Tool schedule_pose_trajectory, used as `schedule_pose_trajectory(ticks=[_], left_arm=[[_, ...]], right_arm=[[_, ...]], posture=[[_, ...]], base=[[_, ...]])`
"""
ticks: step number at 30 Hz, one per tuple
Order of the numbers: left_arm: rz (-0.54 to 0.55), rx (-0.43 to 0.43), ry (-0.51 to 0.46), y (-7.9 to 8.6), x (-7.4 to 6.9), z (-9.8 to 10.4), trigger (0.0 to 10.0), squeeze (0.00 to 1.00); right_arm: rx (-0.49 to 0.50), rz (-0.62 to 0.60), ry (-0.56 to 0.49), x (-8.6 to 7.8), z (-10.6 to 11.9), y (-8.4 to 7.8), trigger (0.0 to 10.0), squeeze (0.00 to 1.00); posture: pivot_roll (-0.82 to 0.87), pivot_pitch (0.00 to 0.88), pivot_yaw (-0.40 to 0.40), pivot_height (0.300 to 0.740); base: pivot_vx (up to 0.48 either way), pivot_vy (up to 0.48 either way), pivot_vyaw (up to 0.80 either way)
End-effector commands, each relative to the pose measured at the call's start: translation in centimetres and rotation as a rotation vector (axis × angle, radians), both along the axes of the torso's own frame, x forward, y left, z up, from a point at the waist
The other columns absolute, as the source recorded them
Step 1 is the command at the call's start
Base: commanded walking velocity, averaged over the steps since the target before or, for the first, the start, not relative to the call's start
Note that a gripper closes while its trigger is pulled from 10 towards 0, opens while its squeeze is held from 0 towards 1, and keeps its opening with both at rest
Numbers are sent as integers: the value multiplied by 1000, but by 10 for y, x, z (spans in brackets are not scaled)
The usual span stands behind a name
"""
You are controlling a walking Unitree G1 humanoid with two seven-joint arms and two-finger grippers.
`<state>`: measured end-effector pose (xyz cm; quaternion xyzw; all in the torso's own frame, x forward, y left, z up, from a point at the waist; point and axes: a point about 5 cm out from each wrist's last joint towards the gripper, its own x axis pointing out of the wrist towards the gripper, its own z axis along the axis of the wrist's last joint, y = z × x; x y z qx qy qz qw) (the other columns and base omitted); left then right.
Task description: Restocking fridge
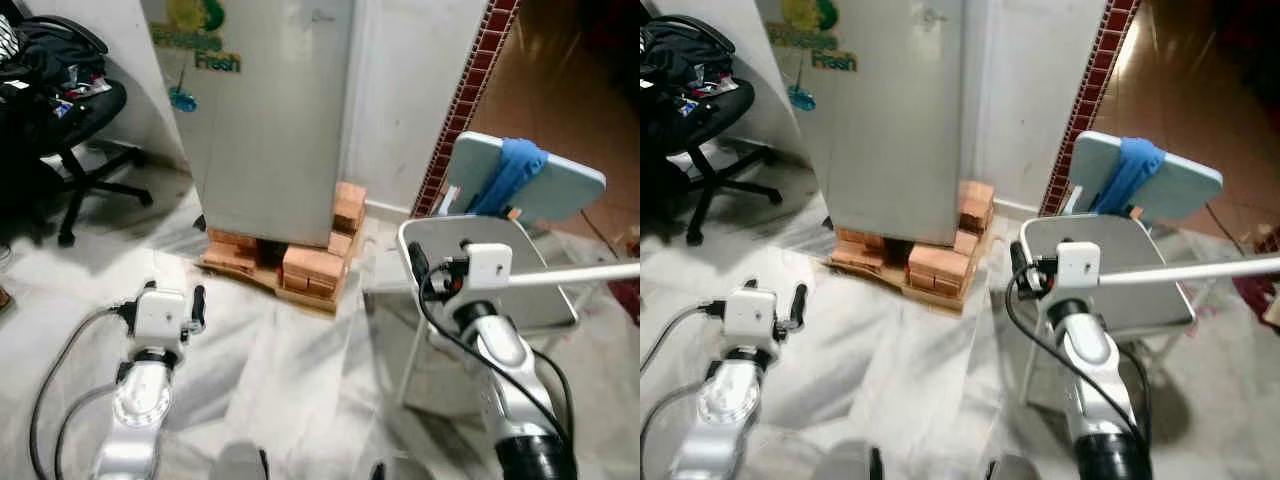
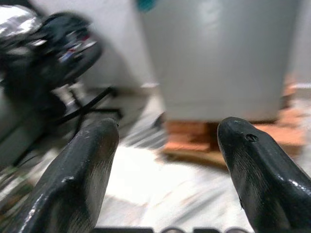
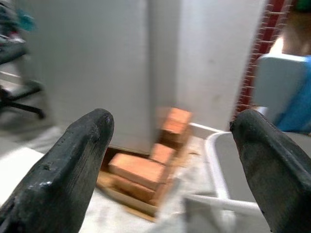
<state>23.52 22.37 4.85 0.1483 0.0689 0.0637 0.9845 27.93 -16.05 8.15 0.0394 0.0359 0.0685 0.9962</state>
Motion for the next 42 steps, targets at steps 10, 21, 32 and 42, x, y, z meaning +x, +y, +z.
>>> schedule_pose_trajectory(ticks=[10, 21, 32, 42], left_arm=[[-61, -1, 13, 4, 4, 8, 10000, 0], [-29, -116, -50, -31, -12, 17, 10000, 0], [-45, -111, -109, -18, 0, 33, 10000, 0], [-75, -117, -139, -19, 4, 36, 10000, 0]], right_arm=[[-35, -39, -27, 6, 6, -5, 10000, 0], [-36, -14, -85, -6, 11, -4, 10000, 0], [-44, -10, -84, -5, 11, -6, 10000, 0], [-42, -5, -94, -6, 11, -6, 10000, 0]], posture=[[66, 57, -17, 740], [57, 55, -9, 740], [55, 59, -10, 740], [49, 59, -10, 740]], base=[[-183, 401, 0], [-275, 394, 0], [-46, 467, -509], [27, 435, -240]])
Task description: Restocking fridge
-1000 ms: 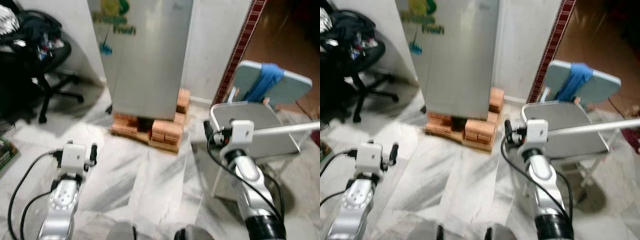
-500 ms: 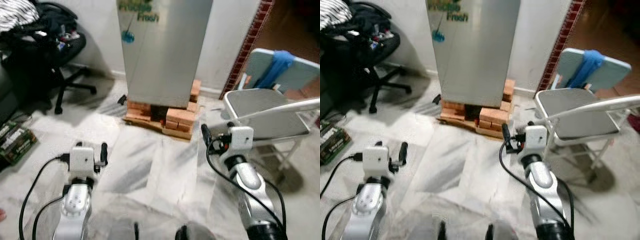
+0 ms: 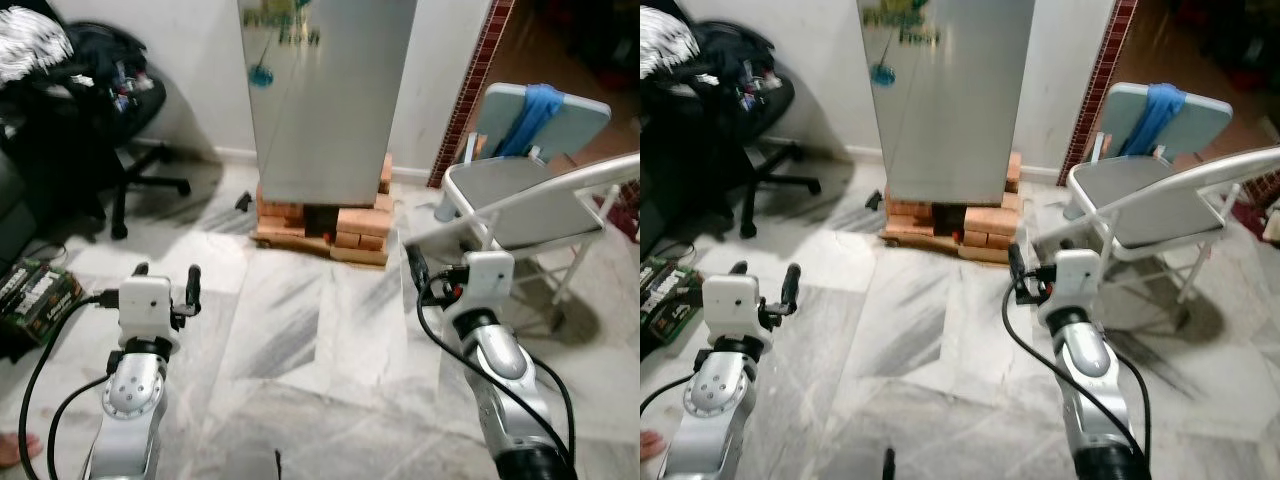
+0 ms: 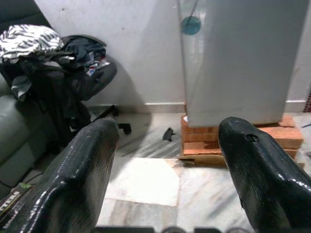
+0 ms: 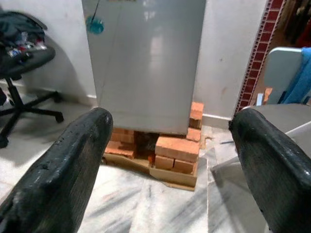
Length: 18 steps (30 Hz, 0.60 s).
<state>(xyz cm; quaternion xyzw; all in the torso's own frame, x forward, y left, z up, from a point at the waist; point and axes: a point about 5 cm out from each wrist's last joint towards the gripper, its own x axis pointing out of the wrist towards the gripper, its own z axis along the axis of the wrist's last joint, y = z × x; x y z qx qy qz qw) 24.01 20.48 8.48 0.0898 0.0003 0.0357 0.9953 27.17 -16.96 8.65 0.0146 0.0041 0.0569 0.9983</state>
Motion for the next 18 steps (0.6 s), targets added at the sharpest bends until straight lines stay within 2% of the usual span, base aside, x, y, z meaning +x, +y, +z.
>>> schedule_pose_trajectory(ticks=[1, 9, 18], left_arm=[[-12, -4, -6, -1, -1, 0, 10000, 0], [-5, -29, 5, -1, -1, -2, 10000, 0], [-28, -13, -14, -3, -1, 0, 10000, 0]], right_arm=[[3, 20, -26, 2, 6, 4, 10000, 0], [9, 17, -8, 2, 3, 3, 10000, 0], [14, 20, -5, 2, 2, 3, 10000, 0]], posture=[[48, 60, -10, 740], [50, 63, -9, 740], [51, 66, -7, 740]], base=[[307, 368, 0], [327, 351, 0], [345, 331, -570]])
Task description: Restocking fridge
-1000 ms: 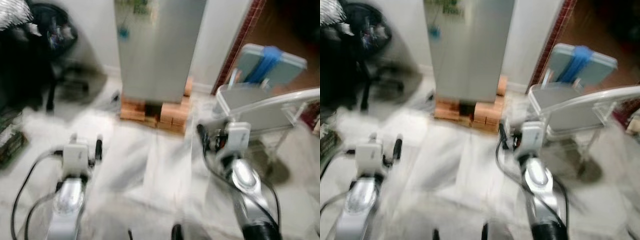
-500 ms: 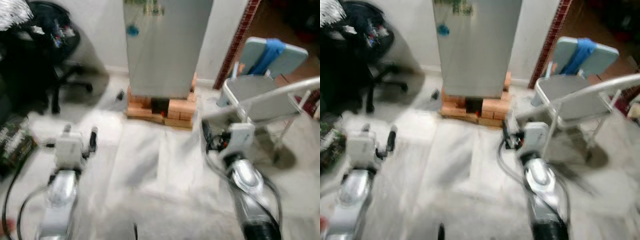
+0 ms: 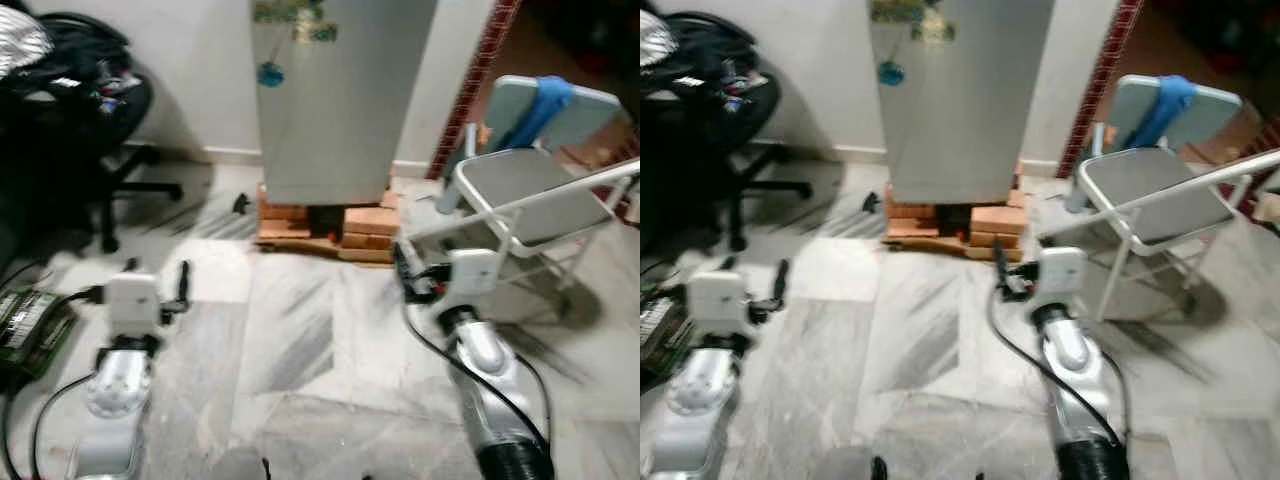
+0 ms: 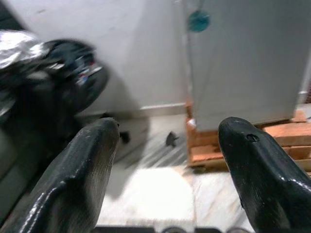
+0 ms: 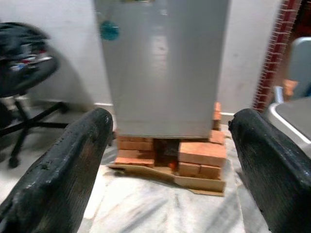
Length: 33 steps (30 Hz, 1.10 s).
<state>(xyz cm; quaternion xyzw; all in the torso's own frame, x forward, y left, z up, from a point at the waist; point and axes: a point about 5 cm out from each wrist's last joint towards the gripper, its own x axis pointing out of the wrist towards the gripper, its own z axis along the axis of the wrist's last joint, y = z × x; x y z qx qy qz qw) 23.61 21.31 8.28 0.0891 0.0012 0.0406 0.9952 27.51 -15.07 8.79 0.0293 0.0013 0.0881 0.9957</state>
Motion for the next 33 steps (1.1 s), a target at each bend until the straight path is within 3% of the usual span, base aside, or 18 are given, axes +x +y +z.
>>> schedule_pose_trajectory(ticks=[1, 11, 19, 33], left_arm=[[-38, -12, -15, -12, 3, 2, 10000, 0], [-33, -30, -8, -12, 3, 1, 10000, 0], [-24, -41, 1, -13, 4, 0, 10000, 0], [-30, -56, 6, -17, 8, 0, 10000, 0]], right_arm=[[-16, -43, 0, -1, 1, -15, 10000, 0], [-10, -41, 4, -1, 0, -15, 10000, 0], [-10, -36, 9, 1, 0, -15, 10000, 0], [-4, -41, 22, 4, -3, -14, 10000, 0]], posture=[[51, 66, -7, 740], [53, 68, -6, 740], [57, 71, -7, 740], [72, 80, -1, 740]], base=[[401, 262, -650], [400, 264, -584], [308, 366, 0], [0, 445, -591]])
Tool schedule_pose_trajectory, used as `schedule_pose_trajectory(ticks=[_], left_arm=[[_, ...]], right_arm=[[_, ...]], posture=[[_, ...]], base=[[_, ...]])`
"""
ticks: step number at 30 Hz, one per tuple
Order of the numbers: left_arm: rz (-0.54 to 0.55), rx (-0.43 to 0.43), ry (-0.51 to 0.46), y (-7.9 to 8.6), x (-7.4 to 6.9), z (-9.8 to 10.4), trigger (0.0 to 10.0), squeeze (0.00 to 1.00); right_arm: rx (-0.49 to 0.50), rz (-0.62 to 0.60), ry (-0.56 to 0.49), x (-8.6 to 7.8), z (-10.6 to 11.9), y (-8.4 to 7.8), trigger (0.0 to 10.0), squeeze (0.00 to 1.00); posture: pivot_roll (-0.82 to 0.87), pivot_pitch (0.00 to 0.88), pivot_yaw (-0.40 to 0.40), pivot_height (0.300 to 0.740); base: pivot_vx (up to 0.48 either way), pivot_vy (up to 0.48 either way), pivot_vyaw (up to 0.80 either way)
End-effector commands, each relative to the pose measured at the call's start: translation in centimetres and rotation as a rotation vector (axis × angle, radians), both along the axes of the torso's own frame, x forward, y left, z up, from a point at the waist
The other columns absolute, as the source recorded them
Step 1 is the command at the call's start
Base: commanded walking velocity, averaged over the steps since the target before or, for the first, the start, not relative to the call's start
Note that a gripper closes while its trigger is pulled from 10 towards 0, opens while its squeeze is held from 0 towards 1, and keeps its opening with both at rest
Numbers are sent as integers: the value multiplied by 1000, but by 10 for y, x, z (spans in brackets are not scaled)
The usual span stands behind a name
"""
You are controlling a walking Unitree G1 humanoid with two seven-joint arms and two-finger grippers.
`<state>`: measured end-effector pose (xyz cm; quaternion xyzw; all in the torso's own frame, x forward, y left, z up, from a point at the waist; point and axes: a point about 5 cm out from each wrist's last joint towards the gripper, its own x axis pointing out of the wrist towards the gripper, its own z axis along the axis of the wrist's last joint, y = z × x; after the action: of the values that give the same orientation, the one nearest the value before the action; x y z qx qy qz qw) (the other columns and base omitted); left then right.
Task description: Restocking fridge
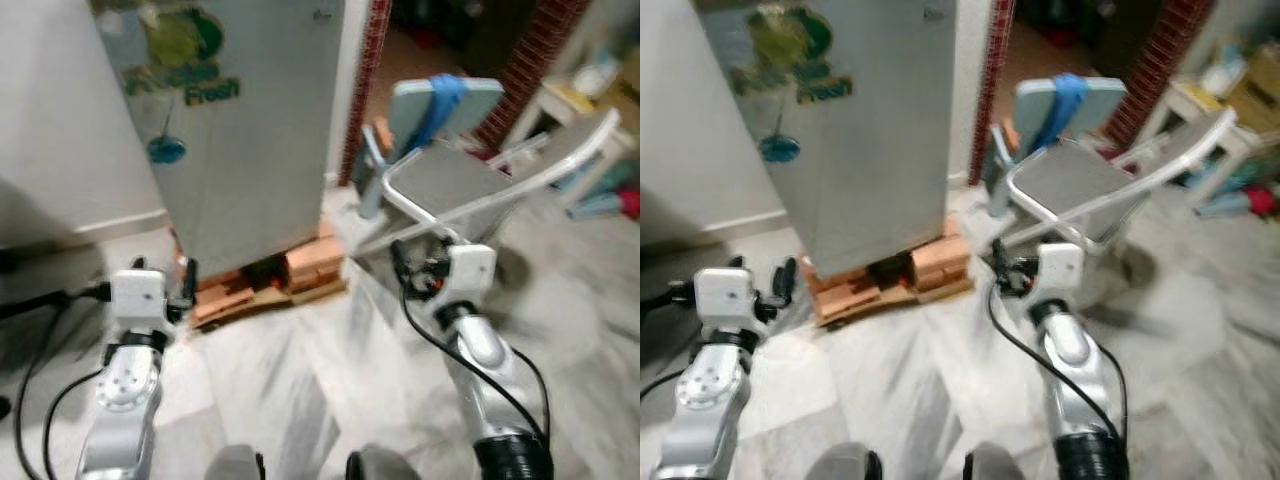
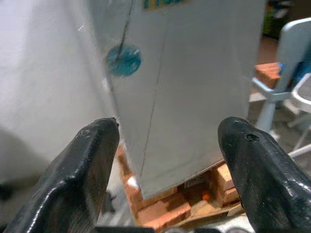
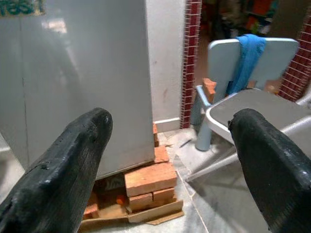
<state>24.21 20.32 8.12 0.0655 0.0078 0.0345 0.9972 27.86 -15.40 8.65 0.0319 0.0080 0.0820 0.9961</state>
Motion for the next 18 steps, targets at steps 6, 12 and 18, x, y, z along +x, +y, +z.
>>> schedule_pose_trajectory(ticks=[6, 12, 18], left_arm=[[-29, 2, -16, -6, 4, 6, 10000, 0], [-45, 14, -9, -5, 4, 6, 10000, 0], [-30, 4, 25, -5, -2, -1, 10000, 0]], right_arm=[[-10, -29, 0, 1, 1, -6, 10000, 0], [1, -34, 7, 0, 0, -5, 10000, 0], [6, -47, 8, -2, -1, -9, 10000, 0]], posture=[[88, 97, 28, 740], [85, 115, 40, 740], [103, 115, 20, 740]], base=[[0, 472, -74], [0, 472, -103], [0, 472, -740]])
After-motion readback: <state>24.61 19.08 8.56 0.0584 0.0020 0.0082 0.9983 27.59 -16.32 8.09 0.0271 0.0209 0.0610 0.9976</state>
